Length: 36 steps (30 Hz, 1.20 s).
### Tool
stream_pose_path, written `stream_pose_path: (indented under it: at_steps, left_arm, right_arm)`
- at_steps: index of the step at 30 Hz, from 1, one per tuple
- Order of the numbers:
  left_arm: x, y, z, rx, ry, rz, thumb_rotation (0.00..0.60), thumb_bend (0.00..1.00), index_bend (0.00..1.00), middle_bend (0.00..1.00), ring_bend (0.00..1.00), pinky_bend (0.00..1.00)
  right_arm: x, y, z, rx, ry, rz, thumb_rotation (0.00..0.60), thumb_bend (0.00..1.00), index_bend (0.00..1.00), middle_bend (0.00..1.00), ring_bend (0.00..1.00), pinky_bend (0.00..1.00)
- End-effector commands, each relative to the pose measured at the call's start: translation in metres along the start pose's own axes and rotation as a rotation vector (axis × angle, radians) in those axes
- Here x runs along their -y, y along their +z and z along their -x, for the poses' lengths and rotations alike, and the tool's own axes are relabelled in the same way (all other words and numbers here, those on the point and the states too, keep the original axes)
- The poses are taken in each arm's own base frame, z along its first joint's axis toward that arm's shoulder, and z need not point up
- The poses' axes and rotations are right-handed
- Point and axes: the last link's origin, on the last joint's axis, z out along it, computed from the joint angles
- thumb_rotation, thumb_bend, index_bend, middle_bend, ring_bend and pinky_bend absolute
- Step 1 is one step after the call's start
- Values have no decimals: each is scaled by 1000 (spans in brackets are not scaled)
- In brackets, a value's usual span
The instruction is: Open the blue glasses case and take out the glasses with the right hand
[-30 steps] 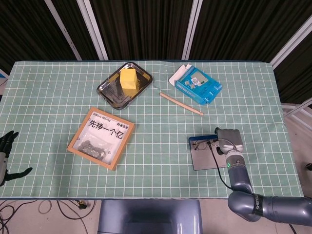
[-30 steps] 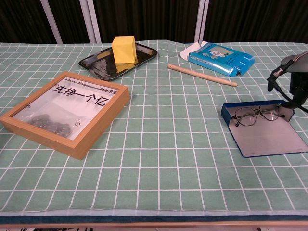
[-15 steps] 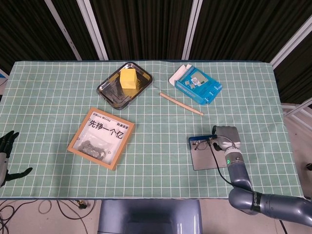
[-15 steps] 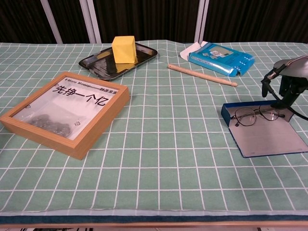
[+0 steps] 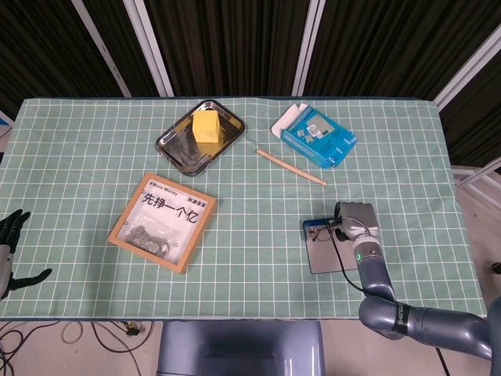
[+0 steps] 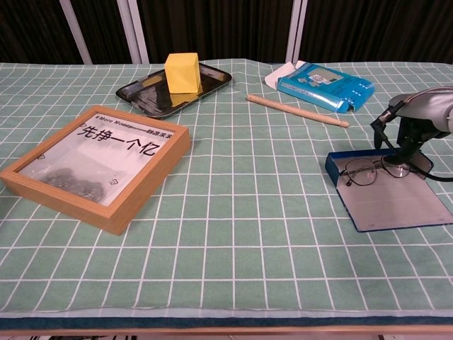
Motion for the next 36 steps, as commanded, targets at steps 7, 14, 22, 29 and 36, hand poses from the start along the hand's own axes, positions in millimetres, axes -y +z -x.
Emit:
stream_pose_path:
  at_steps: [7,14,22,29,36]
  left_arm:
    - [0,1,0,1,0,-3,600,42,0,0,0,0]
    - [0,1,0,2,0,-3,600,42,0,0,0,0]
    - [0,1,0,2,0,-4,600,43,0,0,0,0]
    - [1,1,0,0,-2,-5,600,43,0,0,0,0]
    - [1,1,0,0,-2,-6,600,42,0,0,0,0]
  right_arm:
    - [2,4,1,8,1,10,600,473,431,923,1000,1000]
    - [-1,7,4,21,10,31,600,493,431,923,1000,1000]
    - [0,8,4,23,12,32,600,494,431,923,1000,1000]
    - [-1,8,4,28,13,41,600,497,440,923,1000,1000]
    - [-3,10,7,40,14,53,600,497,441,923,1000,1000]
